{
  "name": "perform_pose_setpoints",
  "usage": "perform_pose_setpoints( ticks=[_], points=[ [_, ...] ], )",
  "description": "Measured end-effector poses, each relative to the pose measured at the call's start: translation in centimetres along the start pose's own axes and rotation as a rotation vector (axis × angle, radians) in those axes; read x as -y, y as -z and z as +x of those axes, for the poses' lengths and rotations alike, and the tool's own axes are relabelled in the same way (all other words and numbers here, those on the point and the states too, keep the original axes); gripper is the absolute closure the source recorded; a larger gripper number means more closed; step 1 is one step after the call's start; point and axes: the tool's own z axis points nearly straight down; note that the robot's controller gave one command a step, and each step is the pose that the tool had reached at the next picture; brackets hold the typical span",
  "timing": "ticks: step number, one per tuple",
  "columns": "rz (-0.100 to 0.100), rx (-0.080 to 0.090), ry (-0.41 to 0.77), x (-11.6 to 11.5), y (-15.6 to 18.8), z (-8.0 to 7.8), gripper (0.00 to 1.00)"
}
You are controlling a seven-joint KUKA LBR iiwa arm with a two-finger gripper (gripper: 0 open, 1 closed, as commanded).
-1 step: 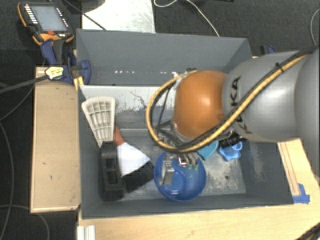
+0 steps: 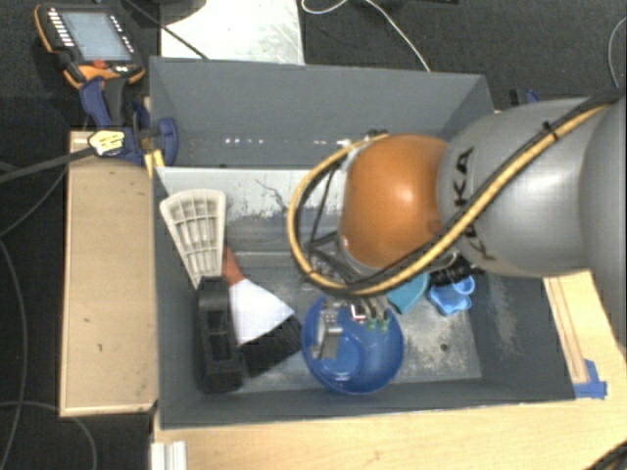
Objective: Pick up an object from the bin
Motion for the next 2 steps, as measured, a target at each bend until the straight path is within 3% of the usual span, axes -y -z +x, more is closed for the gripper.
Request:
perform_pose_setpoints(
  ticks=[1,2],
  points=[
    [0.001,-0.006,0.078,6.48,-9.56,-2.53,0.00],
    [0.000,-0.002,0.130,5.79,-9.54,-2.56,0.00]
  ],
)
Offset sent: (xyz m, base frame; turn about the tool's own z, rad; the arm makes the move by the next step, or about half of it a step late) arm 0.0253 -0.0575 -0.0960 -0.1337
